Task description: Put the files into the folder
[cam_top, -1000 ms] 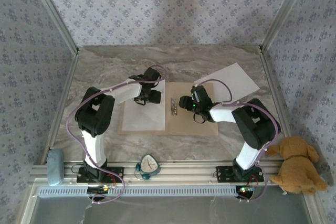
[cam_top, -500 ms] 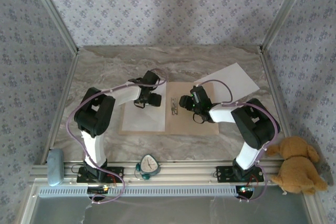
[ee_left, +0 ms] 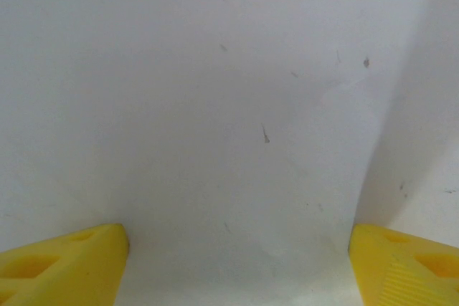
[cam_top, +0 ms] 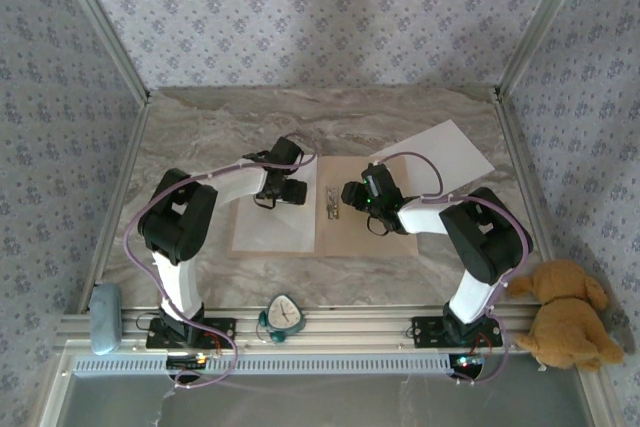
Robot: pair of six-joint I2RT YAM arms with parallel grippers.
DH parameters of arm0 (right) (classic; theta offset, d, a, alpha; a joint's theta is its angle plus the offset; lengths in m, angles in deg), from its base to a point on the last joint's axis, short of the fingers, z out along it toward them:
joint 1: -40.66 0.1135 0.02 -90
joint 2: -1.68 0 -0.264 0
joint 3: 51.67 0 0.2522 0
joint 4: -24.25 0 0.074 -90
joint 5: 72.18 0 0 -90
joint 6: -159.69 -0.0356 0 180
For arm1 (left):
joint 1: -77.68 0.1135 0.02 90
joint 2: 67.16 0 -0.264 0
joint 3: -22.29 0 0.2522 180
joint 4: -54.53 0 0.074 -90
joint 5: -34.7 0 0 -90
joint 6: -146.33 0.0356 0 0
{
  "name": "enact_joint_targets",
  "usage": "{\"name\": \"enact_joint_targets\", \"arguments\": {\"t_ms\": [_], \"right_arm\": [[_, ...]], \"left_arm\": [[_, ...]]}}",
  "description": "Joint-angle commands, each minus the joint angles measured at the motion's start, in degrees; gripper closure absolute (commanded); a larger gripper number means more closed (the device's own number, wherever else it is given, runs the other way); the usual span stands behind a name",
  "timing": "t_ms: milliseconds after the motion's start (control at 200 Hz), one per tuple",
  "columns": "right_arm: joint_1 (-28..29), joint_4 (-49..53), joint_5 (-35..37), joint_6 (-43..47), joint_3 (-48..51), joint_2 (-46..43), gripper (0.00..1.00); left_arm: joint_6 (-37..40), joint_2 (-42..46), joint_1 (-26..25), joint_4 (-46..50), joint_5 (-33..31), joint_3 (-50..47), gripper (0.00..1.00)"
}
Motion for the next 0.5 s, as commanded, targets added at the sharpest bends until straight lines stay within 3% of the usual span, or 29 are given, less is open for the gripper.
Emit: {"name": "enact_joint_targets", "arguments": {"t_ms": [0, 285, 495], "right_arm": [[0.0, 4.9, 2.8, -2.0, 0.8, 2.2, 0.46], [0.0, 6.2, 3.8, -3.0, 0.5, 2.4, 0.48], [0.0, 6.7, 3.8, -3.1, 0.2, 2.6, 0.49]], "left_arm": [[-3.5, 0.4, 0.1, 4.0, -2.1, -1.9, 0.18], [-5.2, 2.1, 0.7, 4.8, -3.3, -3.1, 0.18], [-2.3, 2.7, 0.6, 3.6, 1.0, -3.7, 0.18]]}}
